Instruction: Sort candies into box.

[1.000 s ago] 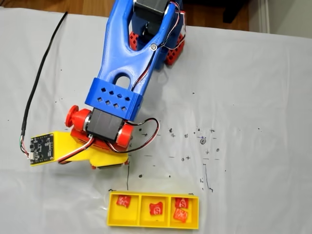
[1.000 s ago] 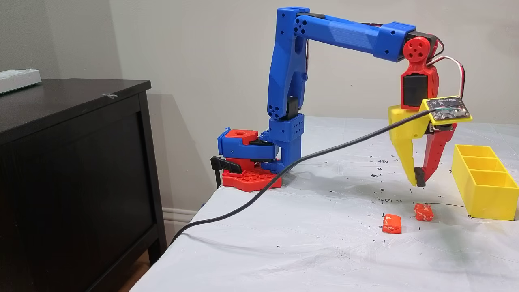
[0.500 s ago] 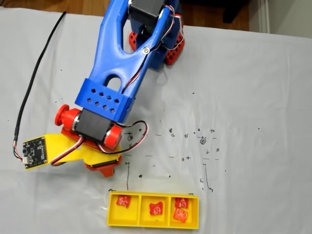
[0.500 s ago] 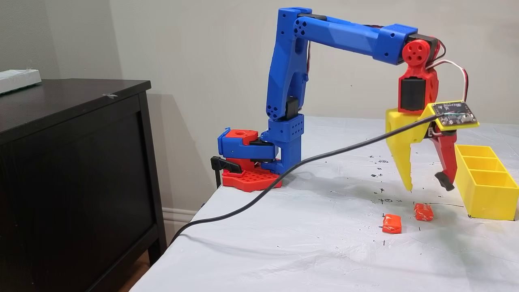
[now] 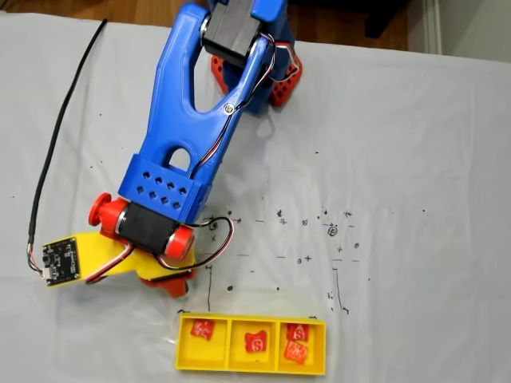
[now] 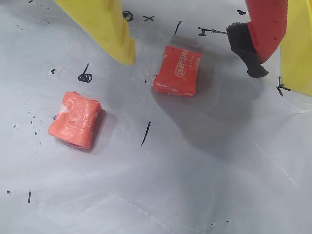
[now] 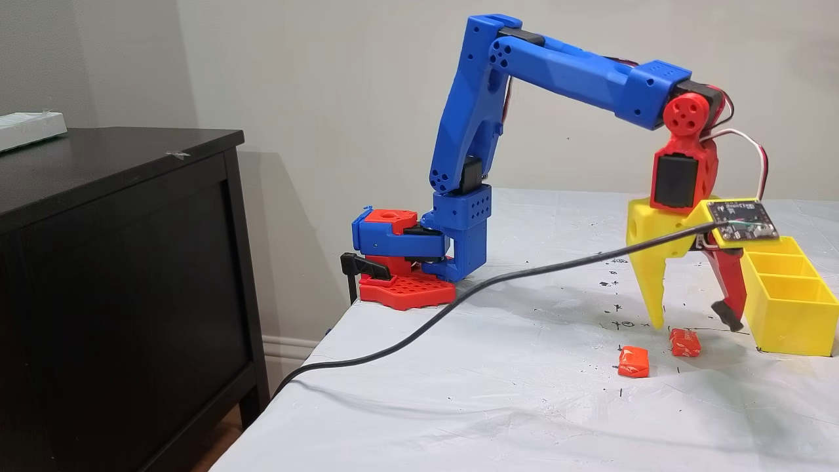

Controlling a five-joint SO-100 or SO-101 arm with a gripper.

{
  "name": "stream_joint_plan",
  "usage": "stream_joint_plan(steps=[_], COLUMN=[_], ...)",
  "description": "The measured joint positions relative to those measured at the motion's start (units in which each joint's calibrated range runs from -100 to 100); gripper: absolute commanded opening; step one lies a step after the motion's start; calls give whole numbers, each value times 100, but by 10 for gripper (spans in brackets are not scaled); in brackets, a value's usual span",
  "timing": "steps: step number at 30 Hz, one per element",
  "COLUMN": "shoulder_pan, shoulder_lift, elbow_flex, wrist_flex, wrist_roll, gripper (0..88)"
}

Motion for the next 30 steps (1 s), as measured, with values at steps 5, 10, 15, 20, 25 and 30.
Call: stream_joint_plan(steps=[5, 10, 15, 20, 25, 30], shoulder_pan=[0, 0, 0, 0, 0, 0], shoulder_lift=[102, 321, 406, 406, 508, 508], elbow_flex=[-111, -137, -205, -205, -205, -103], wrist_flex=[0, -32, -16, -8, -8, -16], wrist_roll=[0, 0, 68, 73, 127, 137], gripper=[283, 274, 268, 256, 249, 210])
